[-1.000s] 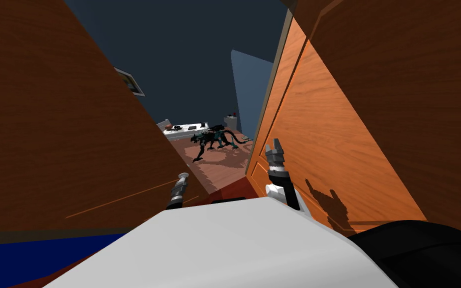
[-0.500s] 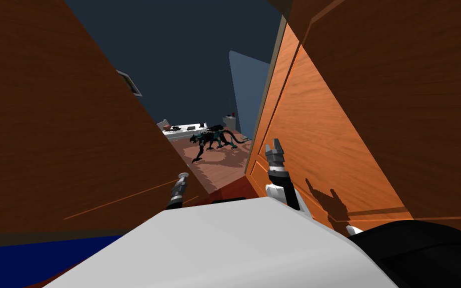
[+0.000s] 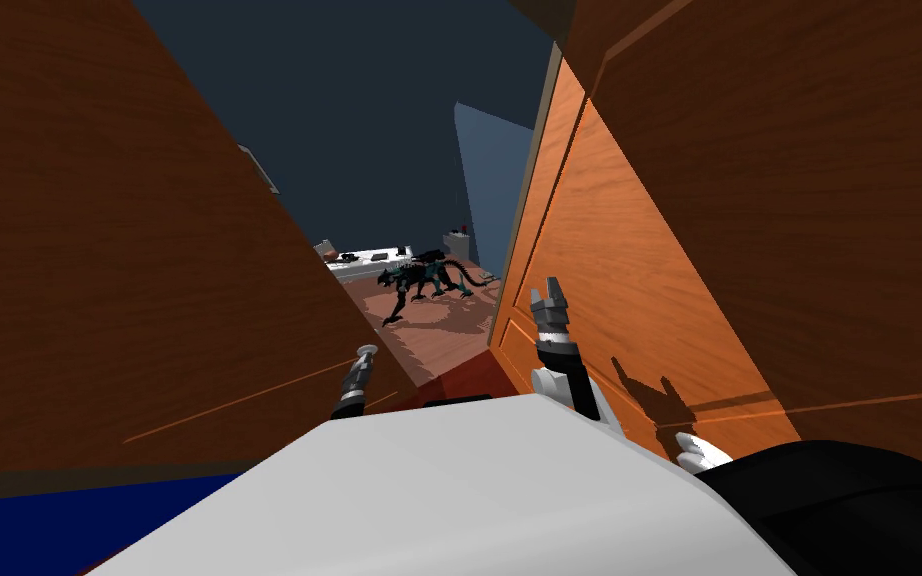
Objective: Pull the door open
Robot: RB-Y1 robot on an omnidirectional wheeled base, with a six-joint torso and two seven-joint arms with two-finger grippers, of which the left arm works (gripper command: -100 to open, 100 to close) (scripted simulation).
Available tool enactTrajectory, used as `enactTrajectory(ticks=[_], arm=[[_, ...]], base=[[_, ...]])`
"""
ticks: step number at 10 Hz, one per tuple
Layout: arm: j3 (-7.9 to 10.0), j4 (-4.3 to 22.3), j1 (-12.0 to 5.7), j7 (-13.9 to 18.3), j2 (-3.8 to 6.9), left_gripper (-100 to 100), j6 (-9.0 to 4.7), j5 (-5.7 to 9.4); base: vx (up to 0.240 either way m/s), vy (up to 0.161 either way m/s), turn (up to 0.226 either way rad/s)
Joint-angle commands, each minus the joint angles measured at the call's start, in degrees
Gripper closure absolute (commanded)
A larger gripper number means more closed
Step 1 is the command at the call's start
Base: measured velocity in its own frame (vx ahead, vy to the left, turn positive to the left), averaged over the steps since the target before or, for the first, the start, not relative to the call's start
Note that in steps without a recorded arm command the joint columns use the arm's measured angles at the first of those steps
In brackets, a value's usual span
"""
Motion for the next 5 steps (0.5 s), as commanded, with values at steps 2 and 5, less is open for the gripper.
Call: enactTrajectory(ticks=[2,5], arm=[[-0.95,0.3,-0.01,4.33,0.06,100,-0.1,1.6],[-1.33,0.4,-0.06,7.48,0.24,100,-0.13,2.45]], base=[[-0.034,0.011,-0.044],[-0.032,0.007,-0.027]])
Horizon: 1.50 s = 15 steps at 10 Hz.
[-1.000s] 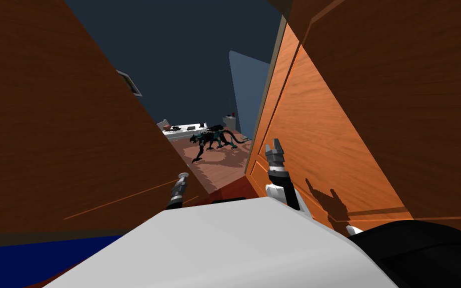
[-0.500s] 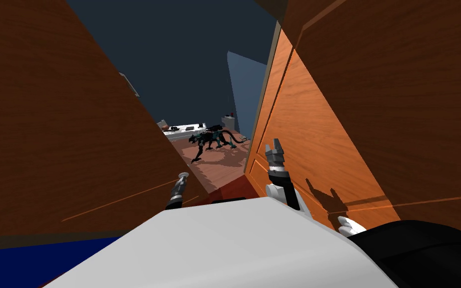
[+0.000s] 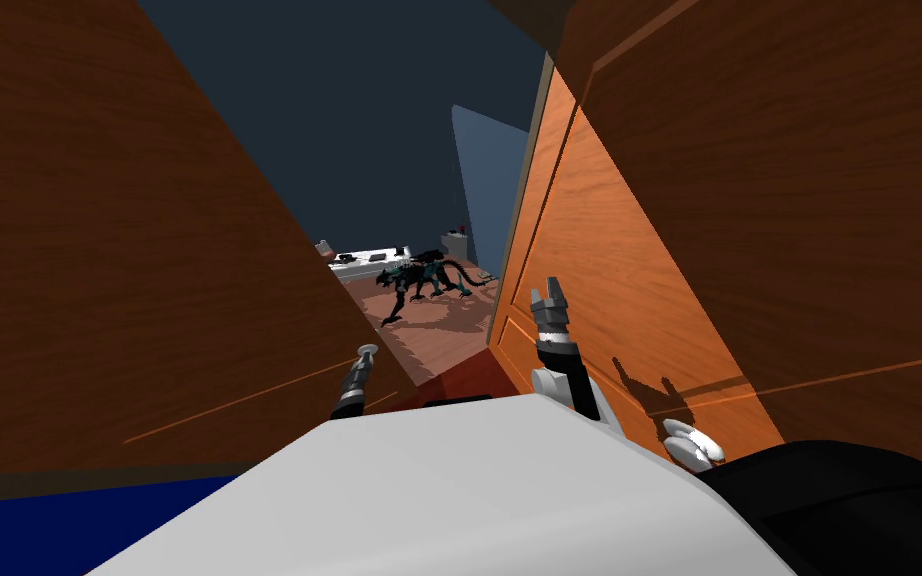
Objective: Pull the door open
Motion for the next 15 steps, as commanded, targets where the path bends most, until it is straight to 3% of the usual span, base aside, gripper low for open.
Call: enactTrajectory(ticks=[1,2,4,9,11,14,15], arm=[[-0.77,0.14,0.08,2.86,-0.13,100,0.04,0.92],[-0.77,0.14,0.08,2.99,-0.13,100,0.04,0.92],[-1.57,0.35,-0.02,6.76,0.24,100,-0.03,2.66],[-2.4,0.58,-0.13,12.32,0.63,100,-0.11,4.5],[-3.27,0.81,-0.24,16.01,1.04,100,-0.2,6.43],[-3.71,0.93,-0.3,19.43,1.24,100,-0.24,7.39],[-4.15,1.05,-0.35,21.67,1.45,100,-0.28,8.36]], base=[[-0.032,0.006,-0.061],[-0.029,0.007,-0.036],[-0.038,0.012,-0.05],[-0.035,0.008,-0.033],[-0.048,0.012,-0.079],[-0.04,0.008,-0.033],[-0.029,0.008,-0.046]])
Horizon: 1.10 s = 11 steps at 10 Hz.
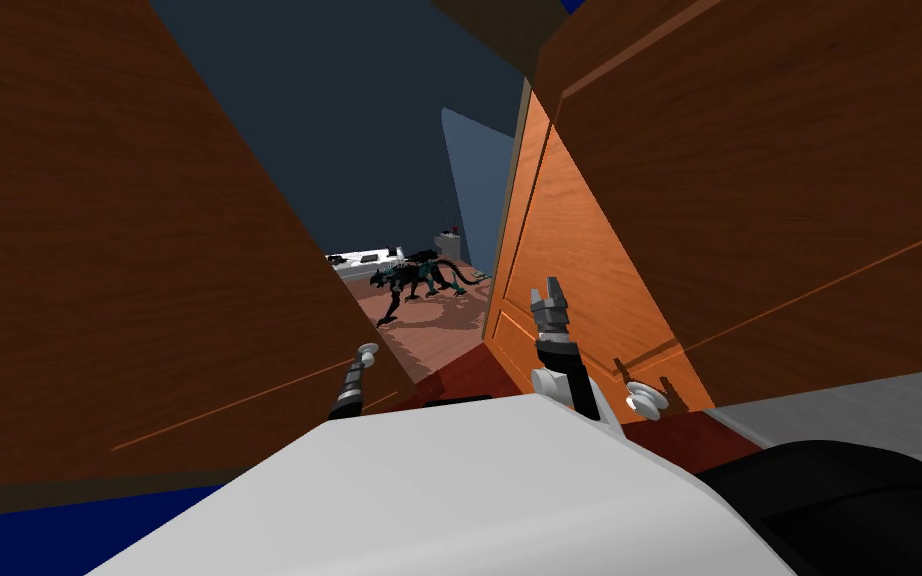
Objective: Pull the door open
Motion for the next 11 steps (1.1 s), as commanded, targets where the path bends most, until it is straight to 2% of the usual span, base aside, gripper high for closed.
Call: enactTrajectory(ticks=[1,2,3,4,5,6,8,9,10,11], arm=[[-1.33,0.11,-0.32,2.86,-0.4,100,0.04,1.3],[-1.33,0.11,-0.32,3.9,-0.4,100,0.04,1.3],[-1.8,0.24,-0.39,5.76,-0.18,100,-0.01,2.33],[-1.8,0.24,-0.39,6.29,-0.18,100,-0.01,2.33],[-2.26,0.36,-0.45,8.45,0.04,100,-0.05,3.35],[-2.26,0.36,-0.45,8.68,0.04,100,-0.05,3.35],[-3.2,0.61,-0.57,12.61,0.47,100,-0.14,5.41],[-3.2,0.61,-0.57,13.45,0.47,100,-0.14,5.41],[-3.68,0.74,-0.63,15.43,0.69,100,-0.19,6.47],[-3.68,0.74,-0.63,15.84,0.69,100,-0.19,6.47]], base=[[-0.064,0.009,-0.064],[-0.047,0.011,-0.036],[-0.038,0.012,-0.049],[-0.03,0.012,-0.03],[-0.042,0.01,-0.063],[-0.03,0.009,-0.038],[-0.05,0.004,-0.06],[-0.042,0.01,-0.035],[-0.046,0.01,-0.051],[-0.033,0.01,-0.047]])
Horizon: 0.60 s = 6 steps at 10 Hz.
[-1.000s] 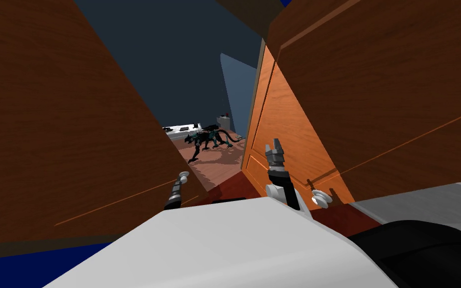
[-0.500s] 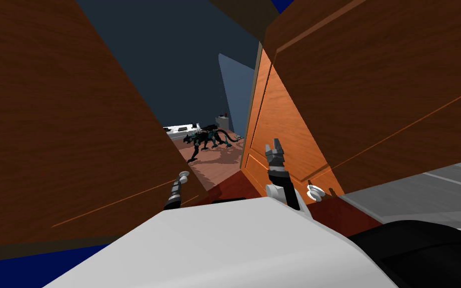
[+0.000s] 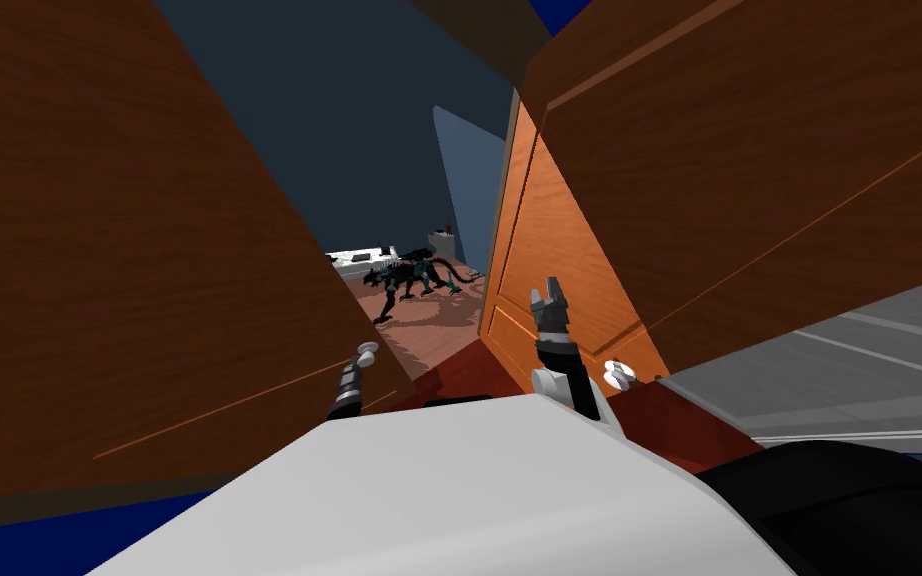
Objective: Pull the door open
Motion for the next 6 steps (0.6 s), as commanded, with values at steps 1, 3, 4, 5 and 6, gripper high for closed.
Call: enactTrajectory(ticks=[1,3,4,5,6], arm=[[-1.33,0.69,-1.04,2.86,-0.32,100,-0.51,0.94],[-1.81,0.82,-1.1,5.26,-0.1,100,-0.56,2.0],[-1.81,0.82,-1.1,5.45,-0.1,100,-0.56,2.0],[-2.29,0.95,-1.16,7.66,0.12,100,-0.61,3.05],[-2.29,0.95,-1.16,7.85,0.12,100,-0.61,3.05]], base=[[-0.038,0.009,-0.028],[-0.039,0.003,-0.045],[-0.033,0.006,-0.066],[-0.034,0.014,-0.061],[-0.036,0.006,-0.01]])
